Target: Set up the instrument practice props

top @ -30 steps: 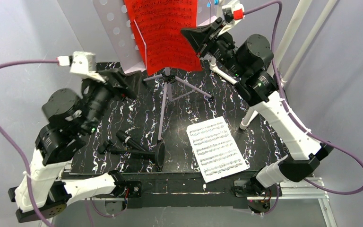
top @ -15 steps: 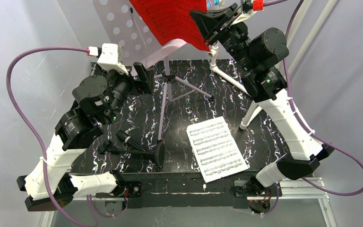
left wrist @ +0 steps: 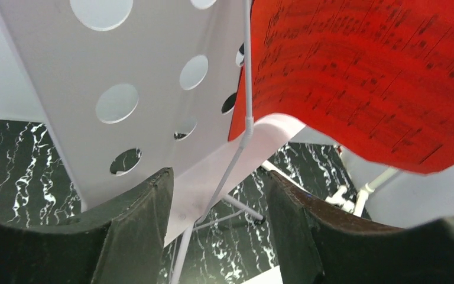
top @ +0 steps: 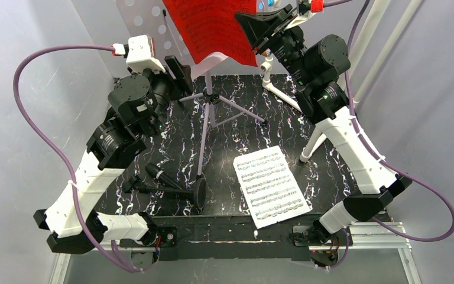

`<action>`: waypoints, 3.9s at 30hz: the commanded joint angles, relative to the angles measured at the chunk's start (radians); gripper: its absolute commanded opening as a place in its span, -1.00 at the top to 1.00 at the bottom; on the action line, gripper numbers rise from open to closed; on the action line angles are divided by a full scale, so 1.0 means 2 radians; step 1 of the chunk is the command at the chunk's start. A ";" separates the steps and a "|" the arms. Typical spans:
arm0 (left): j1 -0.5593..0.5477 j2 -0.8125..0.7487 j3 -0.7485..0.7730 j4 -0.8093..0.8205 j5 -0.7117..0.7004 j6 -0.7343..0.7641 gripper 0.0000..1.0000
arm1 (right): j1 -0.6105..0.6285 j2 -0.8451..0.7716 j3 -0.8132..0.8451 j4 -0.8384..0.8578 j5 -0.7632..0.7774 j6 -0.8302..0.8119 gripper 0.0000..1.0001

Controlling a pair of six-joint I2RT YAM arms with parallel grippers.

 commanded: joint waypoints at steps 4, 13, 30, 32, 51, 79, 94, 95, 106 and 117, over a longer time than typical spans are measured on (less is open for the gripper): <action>0.004 0.012 0.009 0.109 -0.056 -0.012 -0.07 | -0.012 -0.011 -0.009 0.054 -0.011 0.027 0.97; 0.003 0.024 0.006 0.173 -0.055 0.015 0.16 | -0.018 -0.014 -0.006 0.056 -0.014 0.027 0.97; 0.003 0.042 -0.017 0.252 -0.077 0.043 0.18 | -0.025 -0.011 -0.004 0.064 -0.024 0.037 0.97; 0.004 0.043 -0.014 0.254 -0.078 0.045 0.19 | -0.026 -0.012 -0.005 0.064 -0.024 0.038 0.97; 0.017 0.030 -0.055 0.311 -0.037 0.058 0.75 | -0.033 0.009 0.011 0.076 -0.031 0.061 0.97; 0.034 -0.015 -0.153 0.405 0.069 0.110 1.00 | -0.041 0.032 0.023 0.108 -0.065 0.093 0.97; 0.036 -0.015 -0.156 0.411 0.072 0.117 1.00 | -0.052 0.084 0.055 0.165 -0.160 0.138 0.97; 0.037 -0.016 -0.155 0.412 0.073 0.116 1.00 | -0.053 0.087 0.056 0.170 -0.164 0.141 0.97; 0.036 -0.018 -0.155 0.412 0.067 0.116 1.00 | -0.054 0.122 0.076 0.213 -0.203 0.170 0.97; 0.036 -0.021 -0.155 0.413 0.067 0.114 1.00 | -0.054 0.162 0.112 0.241 -0.213 0.220 0.97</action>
